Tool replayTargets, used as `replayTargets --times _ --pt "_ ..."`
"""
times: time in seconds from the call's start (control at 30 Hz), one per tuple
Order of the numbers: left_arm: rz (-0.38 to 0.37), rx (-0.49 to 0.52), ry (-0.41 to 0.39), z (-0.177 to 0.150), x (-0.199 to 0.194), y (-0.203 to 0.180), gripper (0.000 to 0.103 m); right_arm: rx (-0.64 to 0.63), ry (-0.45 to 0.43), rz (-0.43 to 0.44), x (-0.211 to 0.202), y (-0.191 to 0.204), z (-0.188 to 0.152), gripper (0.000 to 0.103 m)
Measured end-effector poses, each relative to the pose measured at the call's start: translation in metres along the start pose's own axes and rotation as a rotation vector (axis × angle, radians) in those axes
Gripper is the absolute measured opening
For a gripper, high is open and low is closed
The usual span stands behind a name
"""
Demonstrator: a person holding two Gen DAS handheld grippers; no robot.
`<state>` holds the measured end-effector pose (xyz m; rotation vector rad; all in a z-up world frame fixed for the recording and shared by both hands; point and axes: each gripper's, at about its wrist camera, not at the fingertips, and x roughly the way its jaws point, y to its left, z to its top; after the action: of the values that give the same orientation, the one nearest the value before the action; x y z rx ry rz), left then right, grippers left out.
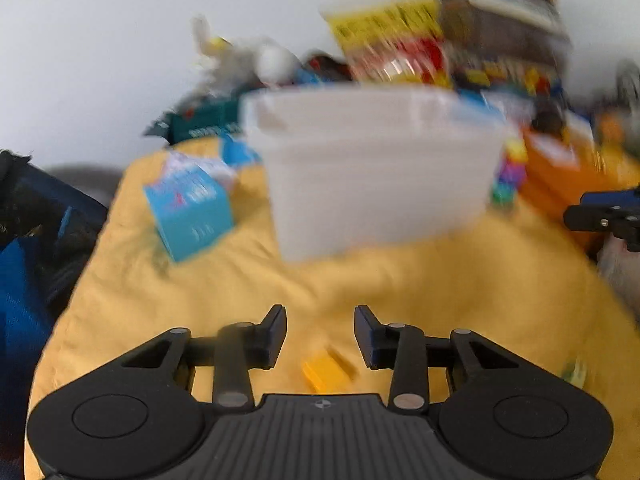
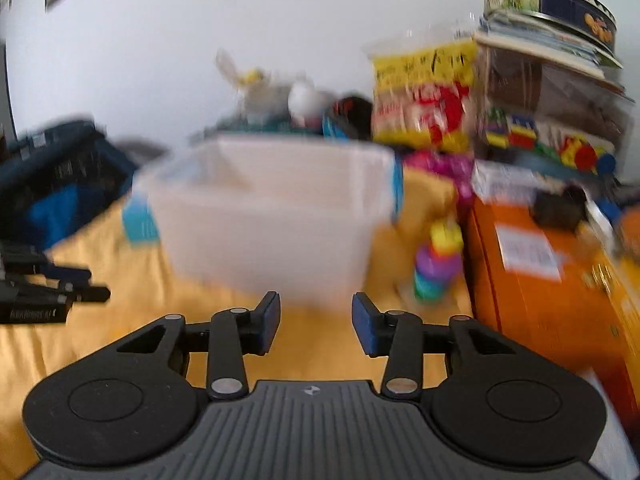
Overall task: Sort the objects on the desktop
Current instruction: 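Grasp the yellow Lego brick with the left tool while the right tool grasps the pale green holed block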
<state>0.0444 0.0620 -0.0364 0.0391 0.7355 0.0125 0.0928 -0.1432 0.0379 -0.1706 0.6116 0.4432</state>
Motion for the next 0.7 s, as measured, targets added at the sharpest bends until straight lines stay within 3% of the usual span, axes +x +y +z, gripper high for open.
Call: replayTargets --times 0.1,0.27,0.4,0.5,0.7 --pt "0.017 0.085 0.022 -0.007 0.010 -0.025 0.040 -0.006 0.082 0.024 -0.004 0.012 -0.030 0.041" --pt "0.057 0.100 0.104 -0.014 0.041 -0.033 0.030 -0.016 0.146 0.021 -0.007 0.028 -0.057 0.041" --pt "0.144 0.114 0.095 -0.022 0.037 -0.024 0.030 -0.040 0.146 0.005 -0.013 0.033 -0.064 0.042" --pt "0.130 0.112 0.093 -0.025 0.036 -0.017 0.030 -0.038 0.158 0.003 -0.012 0.036 -0.068 0.042" --pt "0.147 0.208 0.071 -0.034 0.034 -0.024 0.030 -0.029 0.214 0.011 -0.012 0.047 -0.077 0.044"
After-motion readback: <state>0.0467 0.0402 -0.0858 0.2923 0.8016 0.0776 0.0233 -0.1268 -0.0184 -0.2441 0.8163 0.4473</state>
